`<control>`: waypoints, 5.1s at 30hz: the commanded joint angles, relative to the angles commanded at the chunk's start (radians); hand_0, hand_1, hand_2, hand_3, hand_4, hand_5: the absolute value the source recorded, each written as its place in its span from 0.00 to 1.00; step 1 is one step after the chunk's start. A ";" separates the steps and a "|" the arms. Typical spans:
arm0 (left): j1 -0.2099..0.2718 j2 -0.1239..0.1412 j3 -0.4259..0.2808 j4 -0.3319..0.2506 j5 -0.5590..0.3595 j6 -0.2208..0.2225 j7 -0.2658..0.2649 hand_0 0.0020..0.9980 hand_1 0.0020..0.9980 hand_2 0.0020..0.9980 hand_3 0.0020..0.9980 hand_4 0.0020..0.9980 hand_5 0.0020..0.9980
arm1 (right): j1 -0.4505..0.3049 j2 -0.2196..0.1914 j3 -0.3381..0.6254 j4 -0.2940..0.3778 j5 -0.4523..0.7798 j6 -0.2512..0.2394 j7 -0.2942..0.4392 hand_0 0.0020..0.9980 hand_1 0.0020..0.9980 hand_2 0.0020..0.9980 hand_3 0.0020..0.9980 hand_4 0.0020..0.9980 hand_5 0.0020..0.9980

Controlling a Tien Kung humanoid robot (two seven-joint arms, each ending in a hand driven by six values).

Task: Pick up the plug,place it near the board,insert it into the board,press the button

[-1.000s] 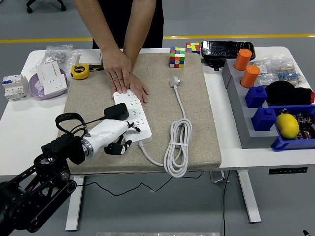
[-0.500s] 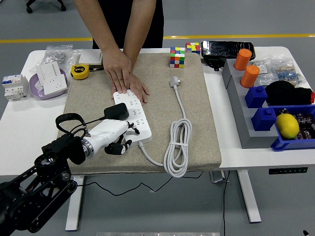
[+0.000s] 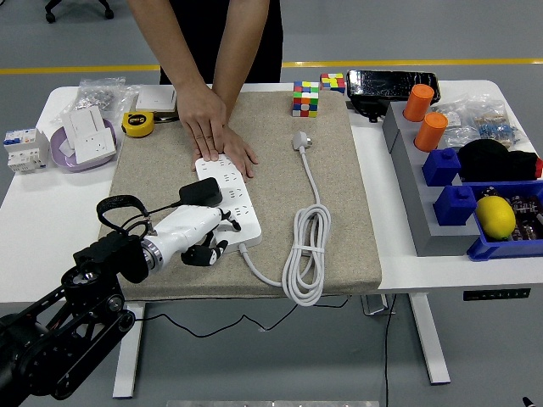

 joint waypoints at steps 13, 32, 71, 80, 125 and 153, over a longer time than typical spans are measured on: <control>0.002 0.000 0.002 0.005 0.002 0.012 -0.006 0.17 0.02 0.15 0.71 0.47 0.00 | -0.002 -0.002 -0.002 0.000 0.000 0.000 -0.001 0.94 0.90 0.84 0.87 1.00 1.00; -0.008 -0.005 -0.010 0.003 0.012 0.014 -0.006 0.17 0.02 0.15 0.71 0.46 0.00 | 0.002 0.001 -0.002 0.000 0.004 0.001 0.000 0.94 0.90 0.84 0.87 1.00 1.00; 0.003 0.002 -0.016 -0.002 0.023 0.014 -0.011 0.17 0.02 0.15 0.69 0.46 0.00 | -0.002 0.000 0.000 0.000 0.000 0.000 -0.002 0.94 0.90 0.84 0.87 1.00 1.00; -0.012 0.000 -0.070 -0.075 -0.089 0.065 -0.064 0.20 0.04 0.16 0.66 0.84 0.09 | -0.001 0.000 0.001 0.000 -0.001 0.000 -0.002 0.94 0.90 0.84 0.87 1.00 1.00; -0.111 -0.093 -0.207 0.275 -0.068 0.143 -0.061 0.83 0.84 0.76 0.79 1.00 0.38 | 0.002 -0.001 -0.009 0.000 0.004 0.003 -0.003 0.94 0.90 0.84 0.87 1.00 1.00; -0.122 -0.110 -0.178 0.313 -0.003 0.244 -0.050 0.63 0.57 0.43 0.45 0.81 0.27 | 0.006 0.000 -0.009 0.000 0.006 0.002 -0.001 0.94 0.90 0.84 0.87 1.00 1.00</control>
